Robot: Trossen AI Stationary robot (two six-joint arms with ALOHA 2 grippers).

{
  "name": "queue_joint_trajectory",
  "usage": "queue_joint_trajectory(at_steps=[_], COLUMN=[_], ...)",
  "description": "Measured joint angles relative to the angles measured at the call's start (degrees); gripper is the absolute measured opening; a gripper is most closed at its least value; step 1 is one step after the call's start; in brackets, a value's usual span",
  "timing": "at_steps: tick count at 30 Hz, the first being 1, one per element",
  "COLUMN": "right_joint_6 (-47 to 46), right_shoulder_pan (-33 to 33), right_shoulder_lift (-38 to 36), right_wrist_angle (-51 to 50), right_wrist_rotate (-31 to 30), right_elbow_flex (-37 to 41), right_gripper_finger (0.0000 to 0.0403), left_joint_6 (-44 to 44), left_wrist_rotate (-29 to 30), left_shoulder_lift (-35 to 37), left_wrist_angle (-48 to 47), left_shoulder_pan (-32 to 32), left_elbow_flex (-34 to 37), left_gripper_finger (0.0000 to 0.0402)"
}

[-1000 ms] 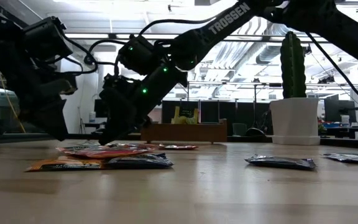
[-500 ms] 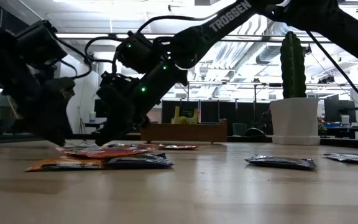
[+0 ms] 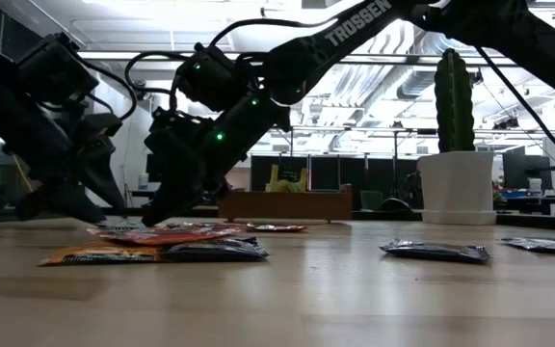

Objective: Pick & Place Tea
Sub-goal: Put the purple tea bag in the left compartment of the organizer

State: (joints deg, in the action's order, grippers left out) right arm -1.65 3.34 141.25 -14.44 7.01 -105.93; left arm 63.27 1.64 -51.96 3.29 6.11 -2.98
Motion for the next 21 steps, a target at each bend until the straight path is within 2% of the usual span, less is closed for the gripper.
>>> queue_joint_trajectory(at_steps=[4, 15, 18, 21], right_joint_6=[-0.9, -1.4, -1.3, -1.3], right_shoulder_pan=[0.0, -0.1, -0.1, -0.1], right_shoulder_lift=[0.0, 0.1, 0.1, 0.1], right_wrist_angle=[1.0, 2.3, 2.4, 2.4], right_wrist_rotate=[0.2, 0.4, 0.3, 0.4], right_elbow_flex=[0.0, 0.1, 0.1, 0.1], right_gripper_finger=[0.0, 0.0, 0.0, 0.0], left_joint_6=[0.4, 0.5, 0.4, 0.4], left_wrist_rotate=[-1.6, -1.2, -0.4, 0.9], left_shoulder_lift=[0.0, 0.0, -0.1, -0.1], left_wrist_angle=[0.3, 0.4, 0.3, -0.1], left_shoulder_pan=[0.0, -0.1, -0.1, -0.1], left_elbow_flex=[0.0, 0.1, 0.1, 0.2], left_gripper_finger=[0.0182, 0.0171, 0.0132, 0.0063])
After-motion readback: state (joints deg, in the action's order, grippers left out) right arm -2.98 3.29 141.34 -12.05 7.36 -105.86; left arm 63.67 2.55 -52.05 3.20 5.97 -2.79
